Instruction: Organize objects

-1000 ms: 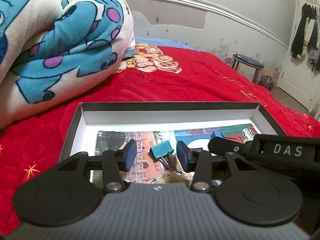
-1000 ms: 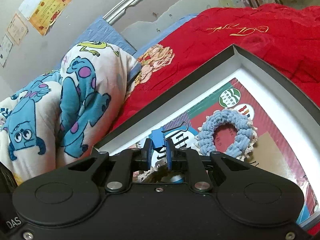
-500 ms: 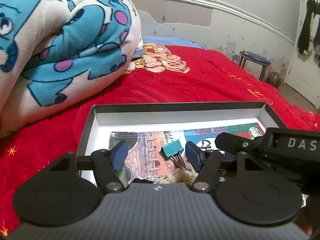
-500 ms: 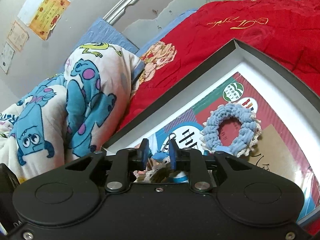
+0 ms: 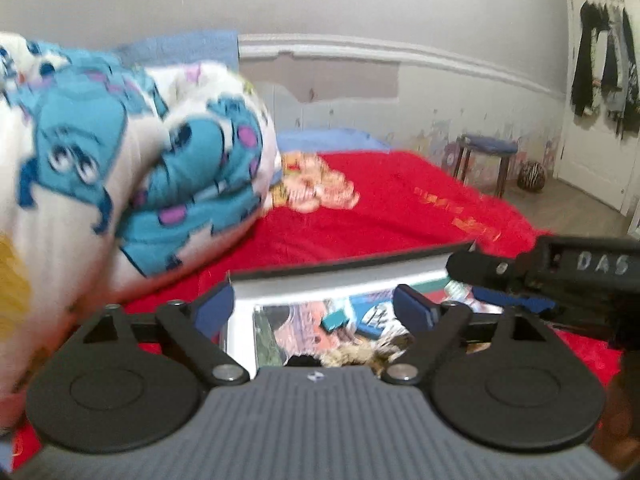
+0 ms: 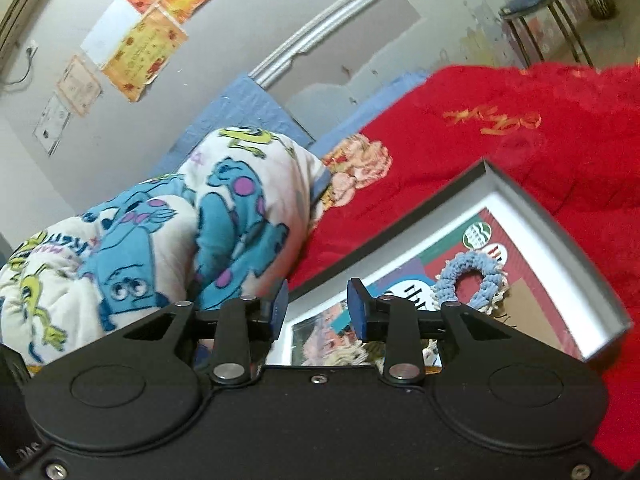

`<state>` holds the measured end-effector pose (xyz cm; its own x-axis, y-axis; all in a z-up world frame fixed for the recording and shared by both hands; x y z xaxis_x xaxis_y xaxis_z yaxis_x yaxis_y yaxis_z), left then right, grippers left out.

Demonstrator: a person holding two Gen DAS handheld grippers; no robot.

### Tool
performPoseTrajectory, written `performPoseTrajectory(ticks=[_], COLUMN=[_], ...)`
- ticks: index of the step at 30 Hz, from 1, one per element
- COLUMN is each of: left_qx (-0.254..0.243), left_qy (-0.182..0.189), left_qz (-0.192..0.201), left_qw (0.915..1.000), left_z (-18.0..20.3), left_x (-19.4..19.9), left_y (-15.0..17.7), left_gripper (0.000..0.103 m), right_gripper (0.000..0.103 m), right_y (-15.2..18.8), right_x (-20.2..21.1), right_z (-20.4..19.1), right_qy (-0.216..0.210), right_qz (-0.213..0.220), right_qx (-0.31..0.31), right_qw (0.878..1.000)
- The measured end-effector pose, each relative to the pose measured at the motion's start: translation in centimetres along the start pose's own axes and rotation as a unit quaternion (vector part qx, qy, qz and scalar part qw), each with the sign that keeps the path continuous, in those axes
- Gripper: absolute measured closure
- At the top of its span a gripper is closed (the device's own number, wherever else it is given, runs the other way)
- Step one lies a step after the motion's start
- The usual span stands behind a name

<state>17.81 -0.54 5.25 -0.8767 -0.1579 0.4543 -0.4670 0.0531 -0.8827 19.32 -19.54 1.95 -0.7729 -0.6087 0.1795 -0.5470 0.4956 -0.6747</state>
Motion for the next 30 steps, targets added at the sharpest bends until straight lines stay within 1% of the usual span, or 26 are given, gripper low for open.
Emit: performPoseTrajectory(ticks=[2, 4, 5, 7, 8, 9, 10, 11, 12, 13, 14, 15, 17, 19, 20, 21, 22, 24, 26, 28, 30], left_qx=[0.004, 0.0, -0.008, -0.017, -0.017, -0.014, -0.013, -0.013, -0.015, -0.016, -0.017, -0.016, -0.007, 0.001, 0.004, 0.009, 0.011, 0.005, 0.002, -0.006, -0.022], left_qy=[0.016, 0.026, 0.025, 0.004, -0.016, -0.032, -0.04, -0.039, -0.034, -0.031, -0.031, -0.03, -0.022, -0.014, -0.015, -0.02, -0.025, -0.02, -0.008, -0.009, -0.007], left_qz=[0.019, 0.034, 0.04, 0.051, 0.057, 0.065, 0.078, 0.091, 0.095, 0.089, 0.075, 0.058, 0.025, 0.001, -0.005, -0.014, -0.028, -0.064, -0.086, -0.09, -0.095], left_qw=[0.9997, 0.9991, 0.9989, 0.9985, 0.9981, 0.9973, 0.9961, 0.995, 0.9948, 0.9954, 0.9966, 0.9977, 0.9994, 0.9999, 0.9999, 0.9997, 0.9992, 0.9977, 0.9962, 0.9959, 0.9952], left_z=[-0.2, -0.2, -0.1, -0.2, -0.5, -0.8, -1.2, -1.5, -1.7, -1.9, -2.0, -2.1, -2.5, -3.0, -3.2, -3.3, -3.3, -2.9, -2.4, -2.0, -1.6], left_x=[2.2, 4.0, 5.0, 6.6, 7.6, 8.5, 9.5, 10.4, 11.0, 11.4, 11.6, 11.7, 11.7, 11.5, 11.3, 10.8, 10.1, 9.1, 8.5, 8.5, 8.5], left_y=[-0.8, -1.4, -1.6, -1.9, -1.7, -1.4, -0.9, -0.3, 0.3, 0.8, 1.3, 1.8, 3.0, 4.3, 4.9, 5.3, 5.8, 6.5, 7.1, 7.6, 8.0], left_gripper=[0.0, 0.0, 0.0, 0.0, 0.0, 0.0, 0.0, 0.0, 0.0, 0.0, 0.0, 0.0, 0.0, 0.0, 0.0, 0.0, 0.0, 0.0, 0.0, 0.0, 0.0], right_gripper=[0.066, 0.064, 0.06, 0.055, 0.05, 0.044, 0.039, 0.03, 0.021, 0.017, 0.009, 0.005, 0.005, 0.005, 0.005, 0.003, 0.0, 0.0, 0.0, 0.0, 0.0], right_y=[-0.8, -1.8, -2.3, -3.0, -3.1, -2.9, -2.6, -2.0, -1.3, -0.6, 0.3, 1.4, 3.2, 3.9, 3.7, 3.4, 3.3, 3.5, 4.3, 5.3, 6.1], right_x=[1.2, 2.7, 3.5, 5.3, 6.3, 7.5, 8.5, 9.7, 11.0, 12.2, 13.6, 15.0, 16.9, 17.7, 17.6, 17.3, 17.0, 16.2, 14.8, 13.9, 13.1], right_z=[-2.2, -4.4, -5.4, -7.2, -8.1, -8.8, -9.3, -9.6, -9.7, -9.6, -9.1, -8.2, -6.5, -5.9, -5.8, -6.2, -6.3, -6.2, -5.7, -5.5, -5.4], right_qy=[0.002, 0.008, 0.012, 0.016, 0.02, 0.029, 0.037, 0.045, 0.053, 0.061, 0.07, 0.082, 0.103, 0.115, 0.119, 0.121, 0.122, 0.134, 0.157, 0.174, 0.184], right_qz=[-0.009, -0.012, -0.012, -0.016, -0.021, -0.026, -0.031, -0.036, -0.037, -0.033, -0.024, -0.013, -0.013, -0.021, -0.021, -0.017, -0.013, -0.012, -0.032, -0.061, -0.082], right_qx=[0.03, 0.059, 0.07, 0.097, 0.115, 0.135, 0.152, 0.171, 0.187, 0.195, 0.195, 0.182, 0.142, 0.119, 0.123, 0.136, 0.149, 0.167, 0.176, 0.195, 0.204], right_qw=[1.0, 0.998, 0.997, 0.995, 0.993, 0.99, 0.987, 0.984, 0.98, 0.978, 0.978, 0.98, 0.984, 0.986, 0.985, 0.983, 0.981, 0.977, 0.971, 0.963, 0.958])
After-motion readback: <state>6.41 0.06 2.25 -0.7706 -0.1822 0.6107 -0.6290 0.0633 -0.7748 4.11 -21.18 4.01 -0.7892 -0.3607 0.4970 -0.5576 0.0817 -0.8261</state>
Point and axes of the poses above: each gripper's, at about its wrist camera, not at the fingertips, and x roughly against the way its jaws point, z to its right, y to its underside, the point moved 5 cm from there along -x, roughly the way its jaws point, and after that the axes turned 14 degrees about -y, right-handed, at the moved point
